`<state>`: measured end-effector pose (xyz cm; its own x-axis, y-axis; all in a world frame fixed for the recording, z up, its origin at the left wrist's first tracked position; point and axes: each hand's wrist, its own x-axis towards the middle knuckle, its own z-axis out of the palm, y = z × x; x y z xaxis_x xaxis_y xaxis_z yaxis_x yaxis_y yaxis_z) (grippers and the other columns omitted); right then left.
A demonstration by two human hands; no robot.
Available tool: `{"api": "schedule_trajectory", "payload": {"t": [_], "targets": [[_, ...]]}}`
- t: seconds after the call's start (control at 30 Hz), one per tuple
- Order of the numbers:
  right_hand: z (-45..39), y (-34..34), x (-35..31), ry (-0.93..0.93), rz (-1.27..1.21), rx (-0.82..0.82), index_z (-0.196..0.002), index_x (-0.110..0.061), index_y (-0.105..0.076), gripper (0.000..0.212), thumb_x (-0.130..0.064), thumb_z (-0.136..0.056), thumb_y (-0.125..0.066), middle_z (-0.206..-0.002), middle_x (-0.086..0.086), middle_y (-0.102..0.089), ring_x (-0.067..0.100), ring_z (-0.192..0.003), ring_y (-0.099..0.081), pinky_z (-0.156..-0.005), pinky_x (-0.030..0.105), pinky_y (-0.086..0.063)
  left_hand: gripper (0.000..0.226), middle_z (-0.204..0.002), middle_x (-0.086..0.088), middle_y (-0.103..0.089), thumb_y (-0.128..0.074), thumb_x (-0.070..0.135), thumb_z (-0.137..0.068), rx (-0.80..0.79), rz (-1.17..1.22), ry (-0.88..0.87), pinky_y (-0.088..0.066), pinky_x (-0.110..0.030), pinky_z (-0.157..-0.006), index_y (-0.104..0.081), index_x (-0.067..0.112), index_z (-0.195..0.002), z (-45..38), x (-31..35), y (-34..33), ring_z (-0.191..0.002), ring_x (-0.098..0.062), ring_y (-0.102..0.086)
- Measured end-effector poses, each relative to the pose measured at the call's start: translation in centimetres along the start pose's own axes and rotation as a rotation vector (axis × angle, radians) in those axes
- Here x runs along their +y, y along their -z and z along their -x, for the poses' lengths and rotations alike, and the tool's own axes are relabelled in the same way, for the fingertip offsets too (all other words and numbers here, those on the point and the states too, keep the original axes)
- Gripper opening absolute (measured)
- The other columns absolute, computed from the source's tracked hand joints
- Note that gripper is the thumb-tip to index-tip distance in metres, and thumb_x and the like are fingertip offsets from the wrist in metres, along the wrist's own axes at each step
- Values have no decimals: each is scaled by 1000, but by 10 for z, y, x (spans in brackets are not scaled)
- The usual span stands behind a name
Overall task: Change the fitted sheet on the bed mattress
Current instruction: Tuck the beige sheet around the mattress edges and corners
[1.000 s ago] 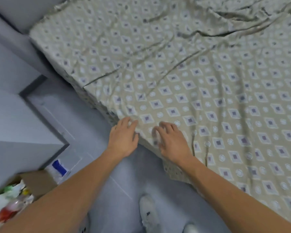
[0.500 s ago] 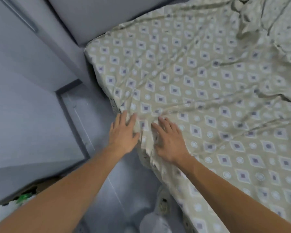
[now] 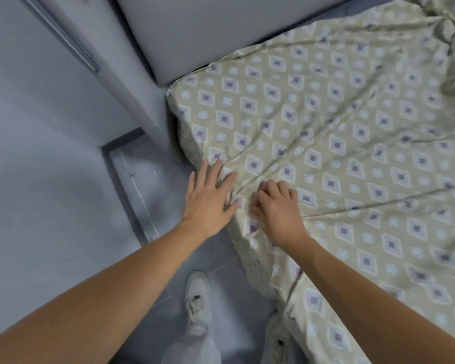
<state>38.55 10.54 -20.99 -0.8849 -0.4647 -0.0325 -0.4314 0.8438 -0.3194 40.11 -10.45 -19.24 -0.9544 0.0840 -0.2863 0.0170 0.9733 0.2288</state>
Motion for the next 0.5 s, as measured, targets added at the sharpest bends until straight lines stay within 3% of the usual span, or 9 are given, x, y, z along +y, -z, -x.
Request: {"api": "schedule_trajectory", "payload": {"t": [0.13, 0.23, 0.37, 0.5], "targets": [[15, 2, 2, -26, 10, -3, -94, -19, -48, 31, -3, -84, -72, -94, -1, -50, 24, -86, -43, -75, 36, -29, 85, -176, -3, 4, -47, 68, -99, 9, 50, -54, -7, -52, -131, -5, 38, -167, -7, -11, 0, -161, -29, 9], [34, 5, 16, -67, 26, -35, -92, -19, -47, 43, 1, -69, -78, -86, -2, -52, 25, -77, -47, -70, 37, -30, 86, -175, -4, 2, -44, 69, -99, 5, 32, -78, -8, -52, -131, -2, 39, -167, -11, -13, 2, -161, -28, 11], [45, 18, 5, -67, -5, 64, -96, -16, -54, 18, -17, -90, -71, -94, 0, -50, 24, -85, -46, -75, 41, -37, 89, -174, -5, 10, -45, 71, -97, -54, -11, -30, -12, -59, -129, -2, 36, -167, -15, -11, 3, -160, -27, 17], [71, 22, -18, 108, -54, -33, -97, -16, -59, 24, -32, -82, -68, -103, 2, -51, 26, -93, -47, -81, 43, -37, 101, -173, -11, 17, -46, 79, -91, -99, -69, 31, -6, -60, -128, 7, 36, -166, -23, -13, 8, -159, -28, 20]]}}
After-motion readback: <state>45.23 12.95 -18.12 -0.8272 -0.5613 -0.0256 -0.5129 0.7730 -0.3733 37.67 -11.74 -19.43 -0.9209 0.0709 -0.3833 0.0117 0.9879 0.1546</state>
